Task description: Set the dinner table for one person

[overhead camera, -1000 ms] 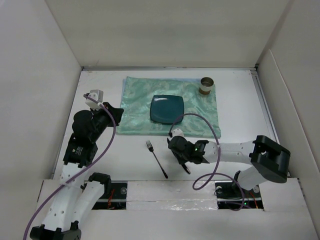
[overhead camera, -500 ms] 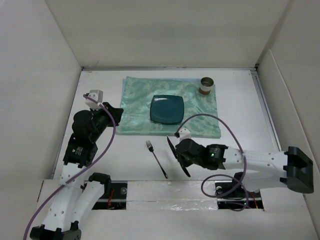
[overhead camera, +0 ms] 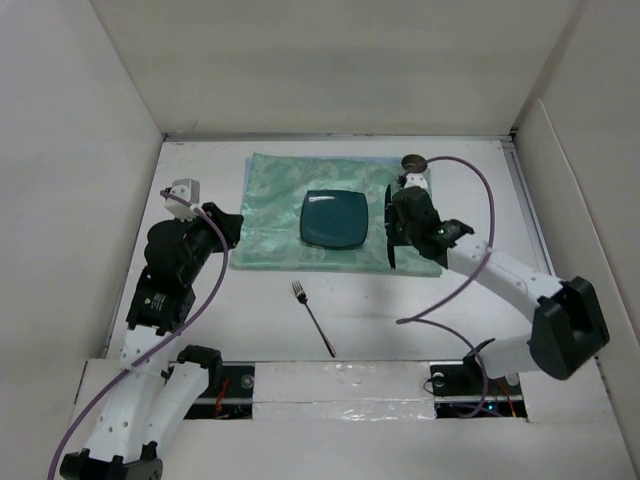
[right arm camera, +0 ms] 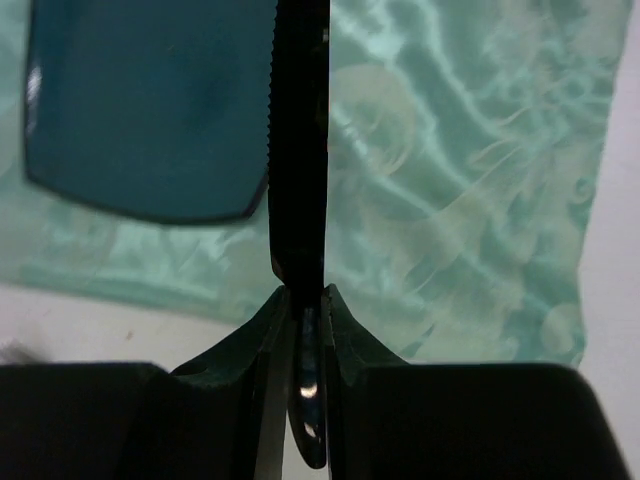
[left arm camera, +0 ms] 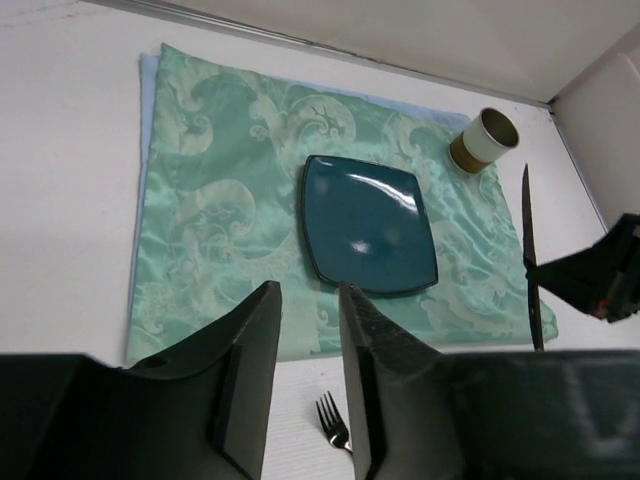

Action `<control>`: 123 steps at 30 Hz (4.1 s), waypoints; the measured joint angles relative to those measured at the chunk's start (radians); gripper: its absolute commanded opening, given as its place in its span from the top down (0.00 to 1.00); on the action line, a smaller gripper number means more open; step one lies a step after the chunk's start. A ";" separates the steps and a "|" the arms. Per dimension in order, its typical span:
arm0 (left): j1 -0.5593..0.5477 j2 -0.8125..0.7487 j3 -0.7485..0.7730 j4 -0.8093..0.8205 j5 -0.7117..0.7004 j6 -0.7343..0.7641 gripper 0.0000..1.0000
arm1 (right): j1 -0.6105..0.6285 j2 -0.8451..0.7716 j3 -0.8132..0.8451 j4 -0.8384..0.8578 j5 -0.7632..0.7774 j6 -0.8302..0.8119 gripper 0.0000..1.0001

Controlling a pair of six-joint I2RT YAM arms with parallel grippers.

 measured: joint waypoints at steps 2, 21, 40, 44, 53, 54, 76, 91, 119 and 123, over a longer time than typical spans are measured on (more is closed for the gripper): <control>0.000 0.000 0.000 0.000 -0.015 -0.008 0.66 | -0.067 0.087 0.037 0.024 -0.013 -0.018 1.00; 0.000 0.034 0.002 -0.019 -0.062 -0.048 0.62 | -0.262 0.554 0.244 0.082 -0.186 -0.073 0.77; -0.039 0.279 0.163 -0.023 -0.086 -0.075 1.00 | -0.182 -0.223 -0.077 0.315 -0.190 -0.116 1.00; -0.040 0.414 0.228 -0.005 -0.098 -0.095 1.00 | -0.151 -0.487 -0.286 0.344 -0.129 -0.118 1.00; -0.252 0.724 0.541 -0.058 -0.365 -0.125 1.00 | -0.201 -0.609 -0.418 0.376 -0.095 -0.094 1.00; -0.266 0.694 0.527 -0.037 -0.369 -0.144 0.99 | -0.205 -0.604 -0.419 0.373 -0.098 -0.091 1.00; -0.980 0.735 0.008 -0.286 -0.774 -1.049 0.71 | -0.344 -0.724 -0.438 0.356 -0.175 -0.042 0.82; -0.980 0.861 -0.014 -0.277 -0.687 -1.191 0.73 | -0.339 -0.705 -0.438 0.357 -0.190 -0.042 0.81; -1.049 0.965 0.045 -0.319 -0.785 -1.113 1.00 | -0.339 -0.731 -0.438 0.349 -0.187 -0.042 0.79; -1.077 0.963 0.058 -0.359 -0.787 -1.103 1.00 | -0.339 -0.729 -0.438 0.350 -0.188 -0.042 0.79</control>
